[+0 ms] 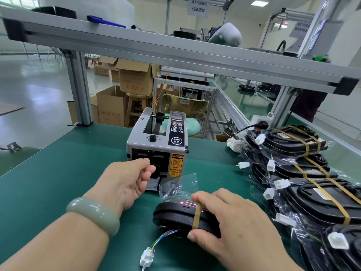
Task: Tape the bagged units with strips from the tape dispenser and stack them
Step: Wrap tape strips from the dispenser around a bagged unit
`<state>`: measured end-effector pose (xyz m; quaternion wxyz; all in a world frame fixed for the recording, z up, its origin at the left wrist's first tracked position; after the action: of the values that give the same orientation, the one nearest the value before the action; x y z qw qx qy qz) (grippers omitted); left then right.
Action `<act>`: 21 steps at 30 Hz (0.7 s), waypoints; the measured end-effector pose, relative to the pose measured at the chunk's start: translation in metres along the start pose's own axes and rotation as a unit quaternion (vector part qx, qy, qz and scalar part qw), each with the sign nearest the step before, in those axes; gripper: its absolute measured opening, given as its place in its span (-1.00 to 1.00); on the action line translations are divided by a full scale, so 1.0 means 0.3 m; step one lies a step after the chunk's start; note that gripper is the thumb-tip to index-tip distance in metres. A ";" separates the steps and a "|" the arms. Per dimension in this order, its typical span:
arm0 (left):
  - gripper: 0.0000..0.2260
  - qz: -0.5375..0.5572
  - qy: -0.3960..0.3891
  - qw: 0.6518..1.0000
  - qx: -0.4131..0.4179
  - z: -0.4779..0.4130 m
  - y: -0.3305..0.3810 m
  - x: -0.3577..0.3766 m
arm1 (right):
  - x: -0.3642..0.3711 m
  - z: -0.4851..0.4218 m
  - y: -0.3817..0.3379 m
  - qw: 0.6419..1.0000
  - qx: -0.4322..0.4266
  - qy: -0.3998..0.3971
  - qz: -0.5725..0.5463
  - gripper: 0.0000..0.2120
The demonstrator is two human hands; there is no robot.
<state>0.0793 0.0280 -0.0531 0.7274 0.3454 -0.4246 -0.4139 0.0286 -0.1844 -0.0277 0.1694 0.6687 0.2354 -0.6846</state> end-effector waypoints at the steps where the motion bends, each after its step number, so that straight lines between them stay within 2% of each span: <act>1: -0.84 0.000 0.003 1.000 0.002 -0.003 0.003 0.002 | -0.003 0.001 -0.002 1.000 -0.001 0.004 0.000 -0.31; 5: -0.85 -0.009 0.031 0.999 0.022 -0.020 0.003 0.010 | -0.006 0.006 -0.007 1.000 -0.002 0.004 -0.005 -0.32; 10: -0.90 -0.010 0.106 0.992 0.061 -0.041 -0.014 0.021 | -0.010 0.011 -0.017 1.000 0.006 0.008 -0.005 -0.33; 13: -0.89 -0.018 0.133 0.988 0.077 -0.043 -0.021 0.023 | -0.008 0.015 -0.023 1.000 0.010 0.020 0.004 -0.40; 17: -0.90 -0.015 0.105 0.992 0.067 -0.037 -0.046 -0.008 | -0.018 0.019 -0.031 0.999 0.026 0.041 -0.002 -0.51; 21: -0.86 -0.019 0.086 0.994 0.059 -0.035 -0.045 -0.021 | -0.014 0.018 -0.035 0.999 0.023 0.013 -0.025 -0.41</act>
<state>0.0826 0.0295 -0.0709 0.7315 0.4300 -0.3779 -0.3705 0.0187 -0.1790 -0.0224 0.1337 0.6749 0.2387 -0.6853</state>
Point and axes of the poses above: each hand's wrist, its own z-axis away from the middle knuckle, its own x-axis out of the palm, y = z × x, the point moved 3 cm from there along -z, towards the middle knuckle, and after that the axes turned 13 degrees about -y, right-handed, at the moved point
